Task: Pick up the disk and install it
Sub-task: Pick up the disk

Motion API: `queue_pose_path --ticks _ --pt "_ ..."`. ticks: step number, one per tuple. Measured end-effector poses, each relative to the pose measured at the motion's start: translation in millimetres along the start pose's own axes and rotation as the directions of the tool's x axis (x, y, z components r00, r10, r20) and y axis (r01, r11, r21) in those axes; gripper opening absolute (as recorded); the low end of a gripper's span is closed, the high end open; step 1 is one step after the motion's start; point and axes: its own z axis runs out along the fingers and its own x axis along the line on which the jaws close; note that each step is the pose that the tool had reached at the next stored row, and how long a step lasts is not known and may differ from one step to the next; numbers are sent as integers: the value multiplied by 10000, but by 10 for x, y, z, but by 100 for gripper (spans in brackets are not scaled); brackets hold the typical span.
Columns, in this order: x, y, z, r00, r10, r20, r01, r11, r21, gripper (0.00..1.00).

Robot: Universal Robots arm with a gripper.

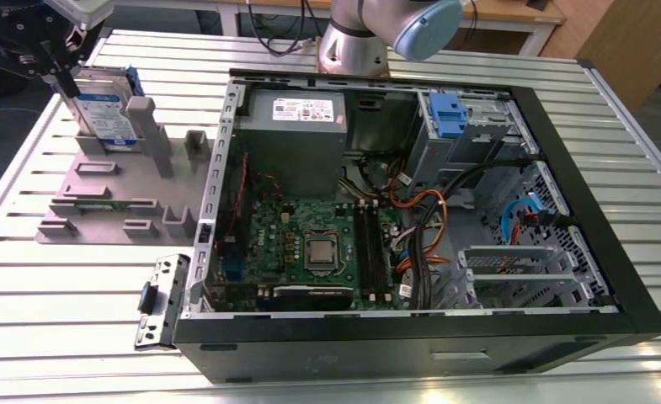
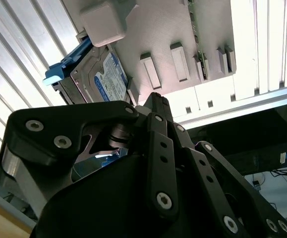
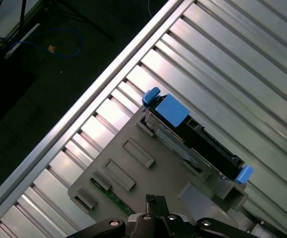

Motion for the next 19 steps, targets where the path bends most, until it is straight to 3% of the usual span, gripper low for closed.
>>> queue_pose_path --ticks 19 --pt "0 0 0 9991 -428 -45 428 9991 2 10"
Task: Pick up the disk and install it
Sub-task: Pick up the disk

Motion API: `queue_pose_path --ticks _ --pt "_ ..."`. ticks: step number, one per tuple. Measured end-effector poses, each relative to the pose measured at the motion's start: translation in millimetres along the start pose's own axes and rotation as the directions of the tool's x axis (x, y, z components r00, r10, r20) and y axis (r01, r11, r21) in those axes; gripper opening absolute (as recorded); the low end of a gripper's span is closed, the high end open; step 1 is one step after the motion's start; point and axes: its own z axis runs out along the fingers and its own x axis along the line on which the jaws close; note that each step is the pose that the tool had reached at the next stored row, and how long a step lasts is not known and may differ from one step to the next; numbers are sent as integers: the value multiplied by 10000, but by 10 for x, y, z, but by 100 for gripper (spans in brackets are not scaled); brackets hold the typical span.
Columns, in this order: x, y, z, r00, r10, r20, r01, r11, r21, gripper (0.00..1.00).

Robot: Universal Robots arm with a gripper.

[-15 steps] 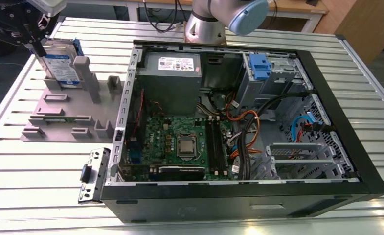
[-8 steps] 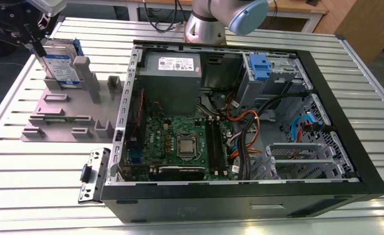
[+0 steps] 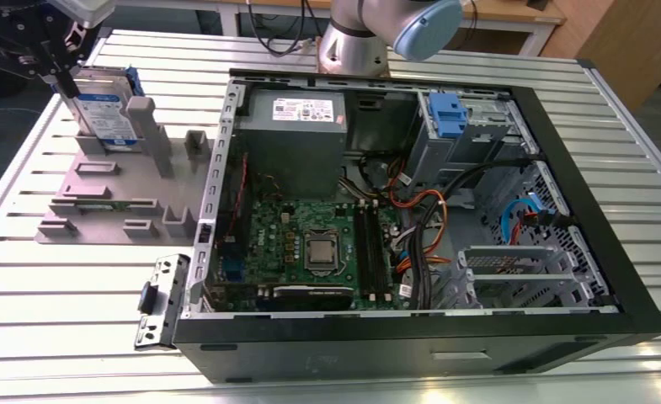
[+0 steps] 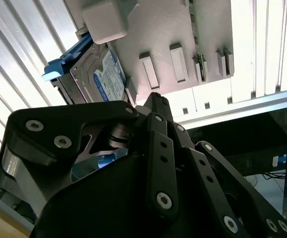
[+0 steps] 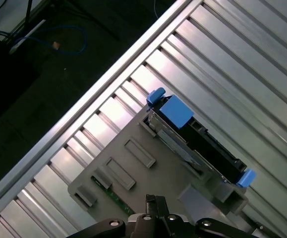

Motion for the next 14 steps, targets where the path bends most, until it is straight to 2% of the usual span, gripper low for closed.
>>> queue_pose_path --ticks 7,14 --pt "0 0 0 9997 -234 -26 234 9997 2 10" --pt "1 1 0 9997 -237 -41 237 9997 17 10"
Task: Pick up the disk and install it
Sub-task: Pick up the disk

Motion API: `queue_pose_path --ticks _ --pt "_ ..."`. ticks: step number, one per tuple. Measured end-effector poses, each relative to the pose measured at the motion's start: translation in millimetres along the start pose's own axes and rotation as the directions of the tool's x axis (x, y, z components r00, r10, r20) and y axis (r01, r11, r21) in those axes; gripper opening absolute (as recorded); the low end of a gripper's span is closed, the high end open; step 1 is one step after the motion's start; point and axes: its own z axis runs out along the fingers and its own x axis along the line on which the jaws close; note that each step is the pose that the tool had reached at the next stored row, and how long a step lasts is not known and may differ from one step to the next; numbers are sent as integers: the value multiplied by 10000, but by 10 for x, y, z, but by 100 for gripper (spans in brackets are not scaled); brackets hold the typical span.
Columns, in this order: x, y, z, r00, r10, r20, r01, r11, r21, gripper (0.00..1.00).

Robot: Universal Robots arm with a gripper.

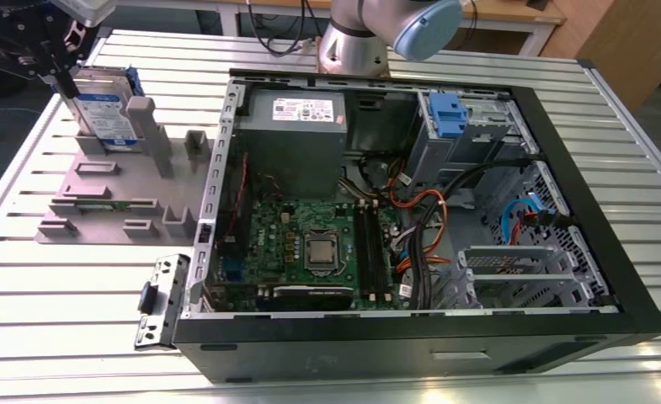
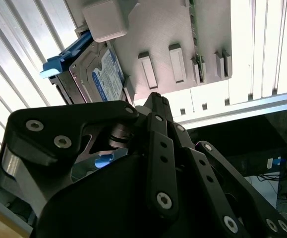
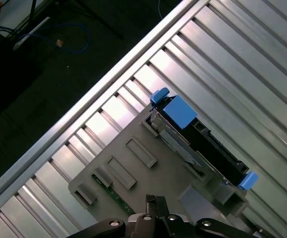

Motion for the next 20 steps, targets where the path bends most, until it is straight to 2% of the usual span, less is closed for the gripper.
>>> queue_pose_path --ticks 1,2,3,5,6,15,20 --pt "0 0 0 10000 0 2 0 10000 4 10" --pt "1 1 1 10000 -4 55 3 10000 54 10" --pt "1 1 4 9999 -12 133 10 9999 129 10" --pt "4 3 7 9994 -37 334 26 9995 326 10" --pt "4 3 7 9994 -40 355 28 9994 346 10" --pt "4 3 7 9992 -47 385 32 9993 382 10" --pt "4 3 7 9993 -83 370 68 9992 404 10"
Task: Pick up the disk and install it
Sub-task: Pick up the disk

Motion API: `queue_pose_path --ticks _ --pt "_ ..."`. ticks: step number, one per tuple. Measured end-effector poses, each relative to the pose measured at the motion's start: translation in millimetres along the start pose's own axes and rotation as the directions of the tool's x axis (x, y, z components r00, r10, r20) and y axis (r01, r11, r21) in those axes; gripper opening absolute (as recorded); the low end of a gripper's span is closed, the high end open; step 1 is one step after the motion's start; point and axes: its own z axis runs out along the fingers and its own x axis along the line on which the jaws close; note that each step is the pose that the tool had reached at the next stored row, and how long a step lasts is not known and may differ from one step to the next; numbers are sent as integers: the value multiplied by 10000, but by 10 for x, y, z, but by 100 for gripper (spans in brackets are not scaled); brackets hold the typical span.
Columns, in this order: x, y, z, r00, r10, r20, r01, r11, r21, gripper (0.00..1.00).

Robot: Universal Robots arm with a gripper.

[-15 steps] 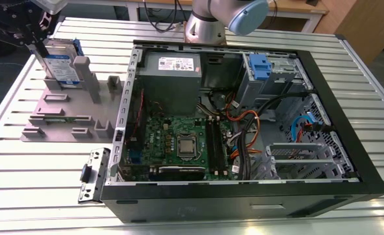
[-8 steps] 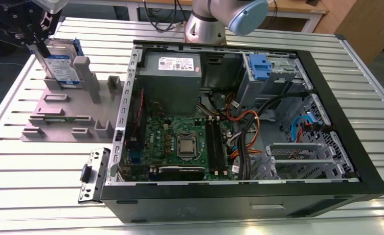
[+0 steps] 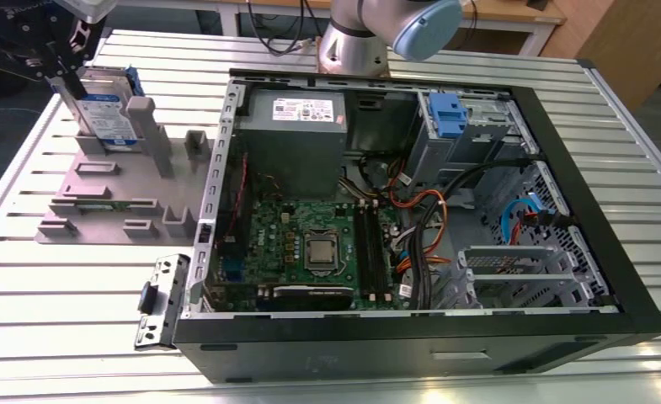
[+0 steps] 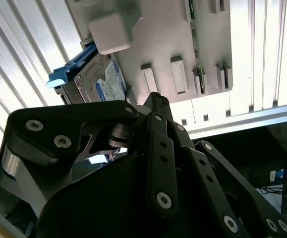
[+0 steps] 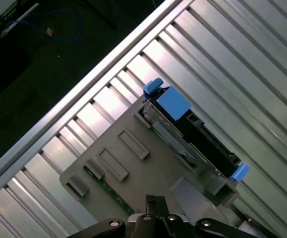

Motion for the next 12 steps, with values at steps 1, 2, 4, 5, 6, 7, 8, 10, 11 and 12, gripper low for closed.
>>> queue_pose_path --ticks 1,2,4,5,6,7,8,10,11,12 --pt "0 0 0 10000 -17 0 17 10000 0 10" --pt "0 0 0 10000 -34 -2 34 10000 -1 10" --pt "0 0 0 10000 -77 -5 77 10000 -2 10" --pt "0 0 0 9999 -112 -7 112 9999 -3 10" --pt "0 0 0 9999 -149 -9 149 9999 -4 10" --pt "0 0 0 9998 -182 -11 182 9998 -5 10" --pt "0 0 0 9998 -217 -14 217 9998 -6 10" --pt "0 0 0 9996 -275 -17 275 9996 -8 10" --pt "0 0 0 9995 -300 -18 300 9995 -9 10" --pt "0 0 0 9995 -324 -20 324 9995 -10 10"
